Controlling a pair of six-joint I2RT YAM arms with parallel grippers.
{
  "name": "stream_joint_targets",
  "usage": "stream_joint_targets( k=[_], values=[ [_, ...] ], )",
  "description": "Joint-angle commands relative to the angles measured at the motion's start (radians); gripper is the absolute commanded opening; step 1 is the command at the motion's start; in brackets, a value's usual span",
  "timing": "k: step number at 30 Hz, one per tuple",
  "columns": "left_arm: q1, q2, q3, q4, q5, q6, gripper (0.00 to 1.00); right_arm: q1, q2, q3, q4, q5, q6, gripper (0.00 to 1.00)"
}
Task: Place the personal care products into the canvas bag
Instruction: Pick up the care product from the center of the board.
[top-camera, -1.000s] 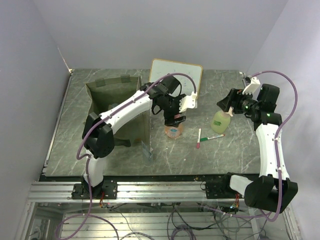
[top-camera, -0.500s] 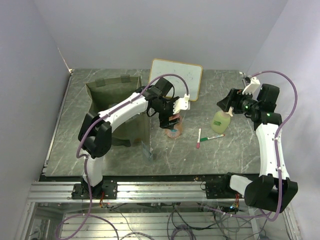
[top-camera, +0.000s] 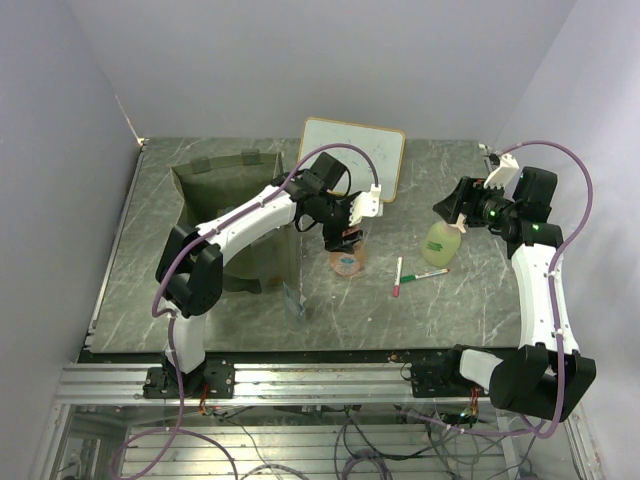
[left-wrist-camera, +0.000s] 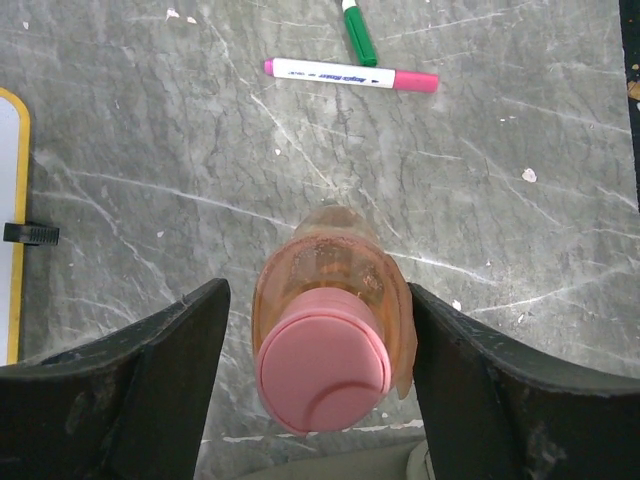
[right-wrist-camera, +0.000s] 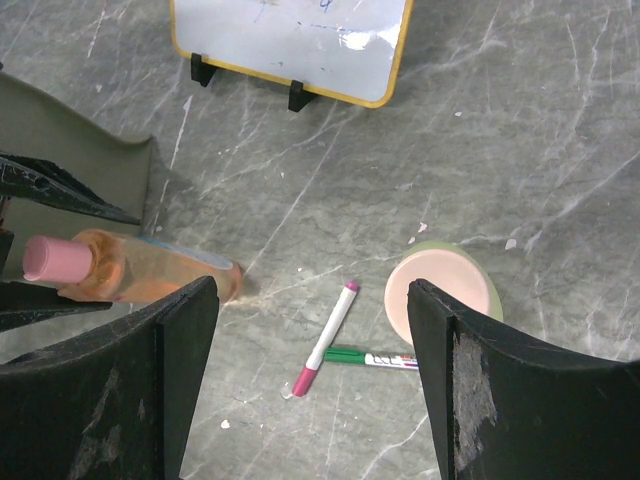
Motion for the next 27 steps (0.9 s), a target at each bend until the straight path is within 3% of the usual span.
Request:
stream_joint_targets(
  k=[1,6,14,27],
  values=[
    [0.007,-0.024,0.008,0.03,0.059,0.008,0.77,-0.008,0.001,0.018,0.009,0.003,-0.011,0.76],
    [0.007,-0.016,0.017,0.027,0.06,0.007,0.63,-0.008,-0.004,0.008,0.013,0.008,-0.013,0.77],
    [0.008,-0.05,0.034,0.002,0.088,0.019,0.09,-0.007,-0.007,0.007,0.009,0.011,-0.019,0.77],
    [0.007,-0.132,0.159,-0.043,0.043,-0.044,0.07,-0.008,0.002,0.032,-0.015,0.005,-0.039,0.77]
  ],
)
